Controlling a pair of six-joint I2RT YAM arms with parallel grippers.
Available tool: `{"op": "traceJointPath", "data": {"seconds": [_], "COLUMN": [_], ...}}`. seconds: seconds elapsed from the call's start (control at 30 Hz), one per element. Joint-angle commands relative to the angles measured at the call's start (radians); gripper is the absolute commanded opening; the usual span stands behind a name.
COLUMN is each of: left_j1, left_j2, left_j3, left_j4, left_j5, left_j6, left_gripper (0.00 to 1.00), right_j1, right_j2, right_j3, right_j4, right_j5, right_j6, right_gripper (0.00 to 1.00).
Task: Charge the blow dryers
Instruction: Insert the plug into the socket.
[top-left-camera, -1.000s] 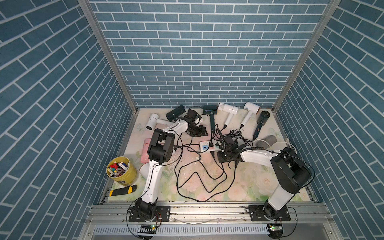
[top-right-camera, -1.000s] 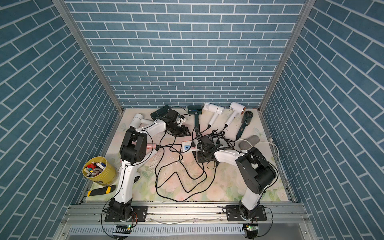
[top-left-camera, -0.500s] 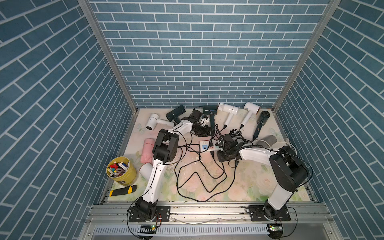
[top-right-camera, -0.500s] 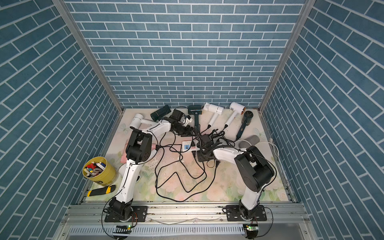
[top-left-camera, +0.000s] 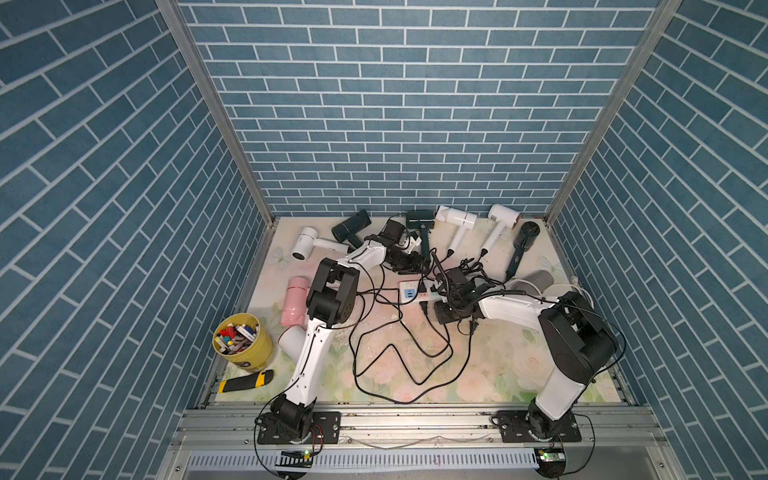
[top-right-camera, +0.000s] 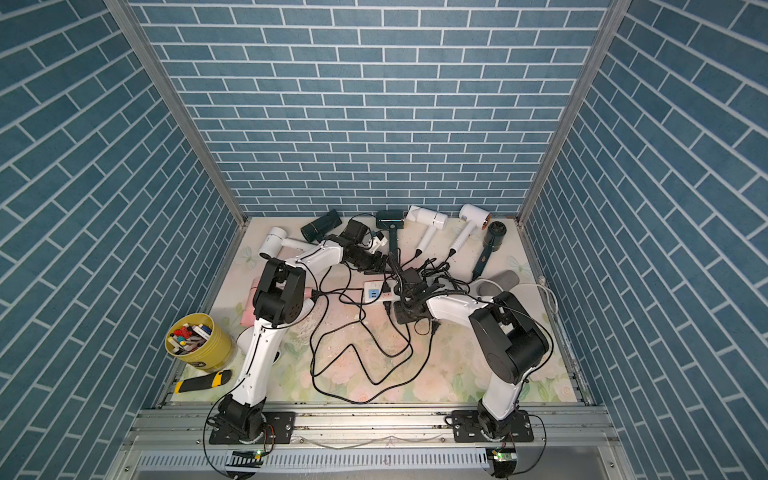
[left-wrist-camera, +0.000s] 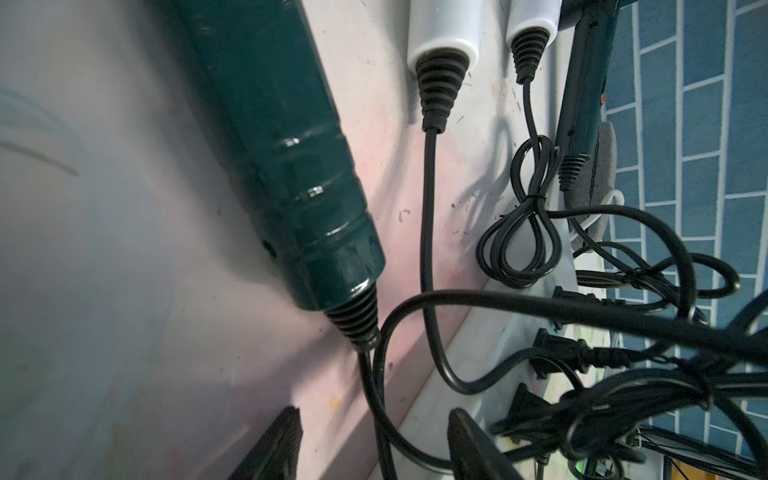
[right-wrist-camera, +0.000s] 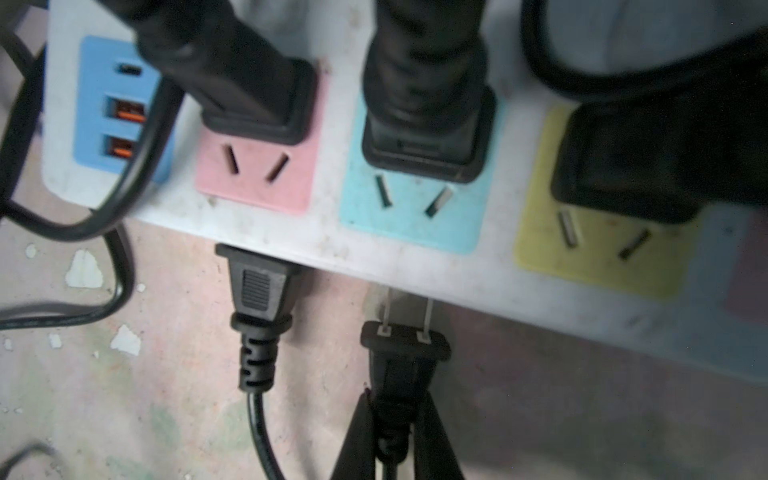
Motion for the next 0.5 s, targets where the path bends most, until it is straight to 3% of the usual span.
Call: {"op": "traceJointPath", "data": {"seconds": [0.0, 0.47], "left_j1": [-0.015, -0.017], "left_j2": [0.062, 0.055], "left_j3": [-0.038, -0.048], "left_j4": [-0.052, -0.05], "left_j5": [-0.019, -0.017], "left_j6": [0.015, 0.017], "left_gripper": [0.61, 0.61], "right_j1": [-0.007, -0.007], "right_j2": [-0.037, -0.047], "right_j3": [0.002, -0.001], "right_j4": [0.046, 0.043], "right_j5": [-0.009, 0.014], "right_j6": [-0.055, -0.058], "right_gripper": [0.0, 0.0]}}
